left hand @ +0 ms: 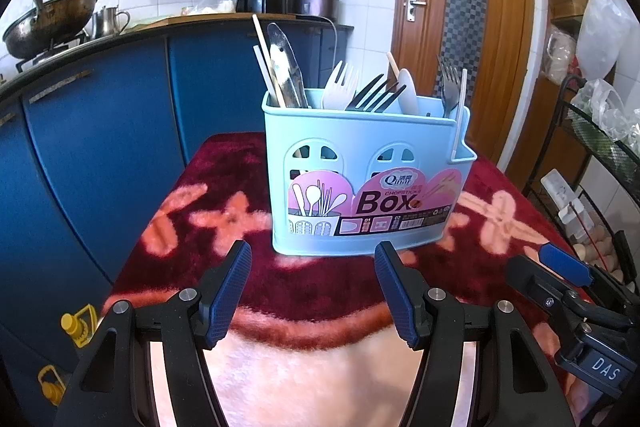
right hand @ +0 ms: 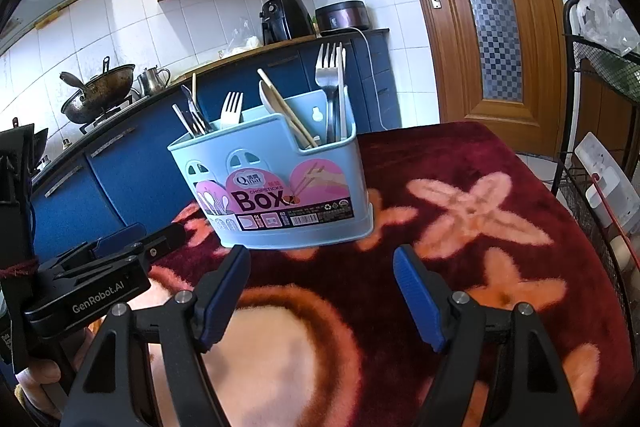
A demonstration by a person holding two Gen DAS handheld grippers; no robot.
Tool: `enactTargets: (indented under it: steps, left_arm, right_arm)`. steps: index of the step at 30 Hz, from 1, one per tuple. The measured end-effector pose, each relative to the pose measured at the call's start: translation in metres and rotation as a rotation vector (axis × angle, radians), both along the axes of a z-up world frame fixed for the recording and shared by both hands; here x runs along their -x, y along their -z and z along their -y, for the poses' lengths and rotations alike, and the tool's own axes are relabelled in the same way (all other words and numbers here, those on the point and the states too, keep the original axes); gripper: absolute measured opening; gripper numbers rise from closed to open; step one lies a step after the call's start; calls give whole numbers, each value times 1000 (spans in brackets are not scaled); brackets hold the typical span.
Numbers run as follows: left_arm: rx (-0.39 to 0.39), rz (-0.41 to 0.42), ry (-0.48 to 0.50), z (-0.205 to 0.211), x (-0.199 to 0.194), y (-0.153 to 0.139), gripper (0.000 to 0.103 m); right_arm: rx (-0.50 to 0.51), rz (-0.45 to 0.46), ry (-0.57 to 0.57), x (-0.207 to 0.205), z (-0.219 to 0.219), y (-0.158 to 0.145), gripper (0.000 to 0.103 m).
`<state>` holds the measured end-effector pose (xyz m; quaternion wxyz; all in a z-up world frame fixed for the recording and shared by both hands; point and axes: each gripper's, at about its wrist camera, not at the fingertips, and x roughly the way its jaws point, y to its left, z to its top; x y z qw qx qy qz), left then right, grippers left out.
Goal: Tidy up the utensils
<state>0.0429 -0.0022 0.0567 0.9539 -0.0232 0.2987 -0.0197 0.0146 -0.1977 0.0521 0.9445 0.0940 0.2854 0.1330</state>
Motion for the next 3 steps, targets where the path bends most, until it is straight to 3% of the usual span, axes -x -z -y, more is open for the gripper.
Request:
enactTargets:
  steps: [3]
  left_arm:
    - [1,-7,2,0,-1,1,66]
  right_arm:
    - [-3,-4,2,3,-1,1,76]
